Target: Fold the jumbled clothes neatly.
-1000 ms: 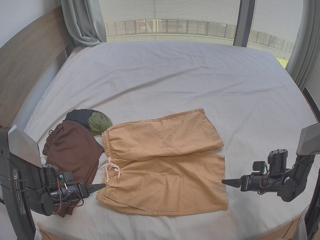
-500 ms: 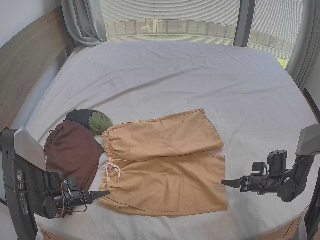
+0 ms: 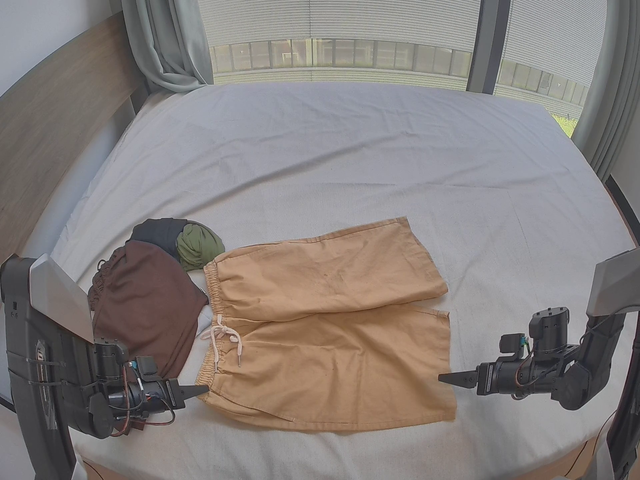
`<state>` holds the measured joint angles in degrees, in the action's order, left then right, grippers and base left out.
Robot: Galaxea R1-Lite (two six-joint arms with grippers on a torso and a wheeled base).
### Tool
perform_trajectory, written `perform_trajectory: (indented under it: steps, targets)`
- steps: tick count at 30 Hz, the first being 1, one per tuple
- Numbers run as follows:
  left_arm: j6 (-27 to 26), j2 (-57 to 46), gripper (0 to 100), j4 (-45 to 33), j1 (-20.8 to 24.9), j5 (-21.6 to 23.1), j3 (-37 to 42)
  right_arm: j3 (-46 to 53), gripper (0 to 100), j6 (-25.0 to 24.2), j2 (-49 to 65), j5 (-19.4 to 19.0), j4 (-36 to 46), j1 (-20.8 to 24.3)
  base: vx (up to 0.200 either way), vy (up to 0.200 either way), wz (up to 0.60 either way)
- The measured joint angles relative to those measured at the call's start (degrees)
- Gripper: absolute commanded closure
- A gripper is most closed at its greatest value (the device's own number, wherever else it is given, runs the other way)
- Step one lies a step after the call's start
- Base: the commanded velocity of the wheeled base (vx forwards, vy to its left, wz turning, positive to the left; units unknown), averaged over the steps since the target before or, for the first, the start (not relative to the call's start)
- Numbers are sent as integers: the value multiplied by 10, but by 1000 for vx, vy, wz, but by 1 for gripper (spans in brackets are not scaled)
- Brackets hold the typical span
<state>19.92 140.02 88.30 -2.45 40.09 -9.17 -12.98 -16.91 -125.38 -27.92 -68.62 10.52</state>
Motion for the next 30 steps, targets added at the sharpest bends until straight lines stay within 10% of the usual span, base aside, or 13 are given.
perform_trajectory:
  steps: [30]
  targets:
    - [1,0,100,0,-2,2,-2,32,0,36,-108,1,-71,34,0,0,0]
